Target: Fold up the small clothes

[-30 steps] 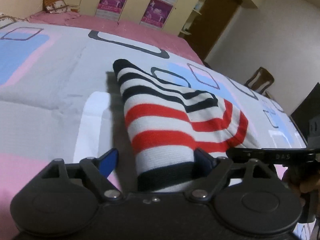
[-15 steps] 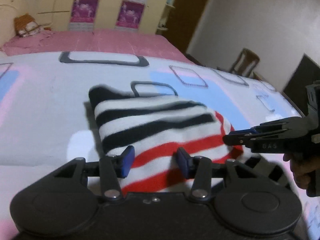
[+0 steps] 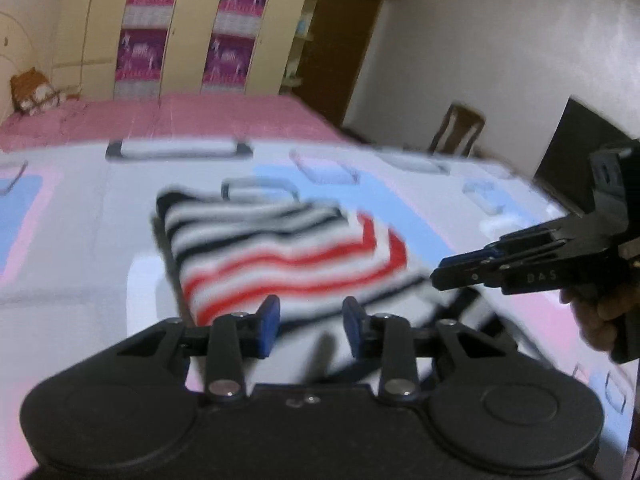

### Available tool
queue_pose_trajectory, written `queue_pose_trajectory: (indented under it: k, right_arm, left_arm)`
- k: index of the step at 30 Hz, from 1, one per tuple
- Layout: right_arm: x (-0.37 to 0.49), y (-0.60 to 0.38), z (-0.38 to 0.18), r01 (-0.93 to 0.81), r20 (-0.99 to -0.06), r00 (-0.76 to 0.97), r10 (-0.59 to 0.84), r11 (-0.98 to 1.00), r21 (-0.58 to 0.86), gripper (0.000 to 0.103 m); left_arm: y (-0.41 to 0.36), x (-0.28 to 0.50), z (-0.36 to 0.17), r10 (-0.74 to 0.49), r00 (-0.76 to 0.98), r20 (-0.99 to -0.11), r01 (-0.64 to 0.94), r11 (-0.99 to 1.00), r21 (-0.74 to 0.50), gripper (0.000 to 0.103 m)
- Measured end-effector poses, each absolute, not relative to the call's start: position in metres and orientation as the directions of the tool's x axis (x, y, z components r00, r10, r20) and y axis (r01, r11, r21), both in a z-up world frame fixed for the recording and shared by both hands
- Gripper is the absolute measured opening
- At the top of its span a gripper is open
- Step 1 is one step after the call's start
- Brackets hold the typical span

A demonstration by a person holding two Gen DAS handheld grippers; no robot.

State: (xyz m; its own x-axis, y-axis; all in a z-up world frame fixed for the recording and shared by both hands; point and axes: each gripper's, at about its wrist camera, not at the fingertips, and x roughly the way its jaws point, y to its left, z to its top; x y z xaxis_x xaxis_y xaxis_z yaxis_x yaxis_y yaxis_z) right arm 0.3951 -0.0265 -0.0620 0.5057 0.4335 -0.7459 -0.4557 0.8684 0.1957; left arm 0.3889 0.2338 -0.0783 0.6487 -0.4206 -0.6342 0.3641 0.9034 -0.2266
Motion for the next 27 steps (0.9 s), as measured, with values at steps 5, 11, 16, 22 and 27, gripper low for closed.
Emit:
queue_pose_trajectory:
  k: [5, 11, 16, 22, 27]
  right_arm:
    - [0.388, -0.016, -0.089, -0.447, -0.784, 0.517, 0.342, 0.890, 0.093, 0.015]
    - [0.354, -0.028, -0.059, -0.492, -0.755, 0.518, 0.403, 0.862, 0.123, 0.015]
    - [0.335, -0.030, -0.089, -0.478, -0.822, 0.460, 0.336, 0.874, 0.090, 0.015]
    - [0.332, -0.036, -0.103, -0.449, -0.802, 0.478, 0.358, 0.884, 0.127, 0.015]
    - [0.328, -0.039, -0.105, -0.433, -0.784, 0.503, 0.364, 0.891, 0.136, 0.015]
  left_arm:
    - [0.227, 0.383, -0.093, -0.364, 0.666, -0.651, 0.323, 0.928, -0.189, 0.034]
    - [0.230, 0.336, -0.068, -0.355, 0.675, -0.647, 0.321, 0.931, -0.176, 0.031]
    - [0.217, 0.316, -0.089, -0.299, 0.642, -0.706, 0.255, 0.952, -0.171, 0.032]
    - [0.212, 0.315, -0.100, -0.219, 0.666, -0.713, 0.174, 0.975, -0.136, 0.033]
    - [0.199, 0.311, -0.101, -0.147, 0.690, -0.709, 0.127, 0.989, -0.081, 0.033]
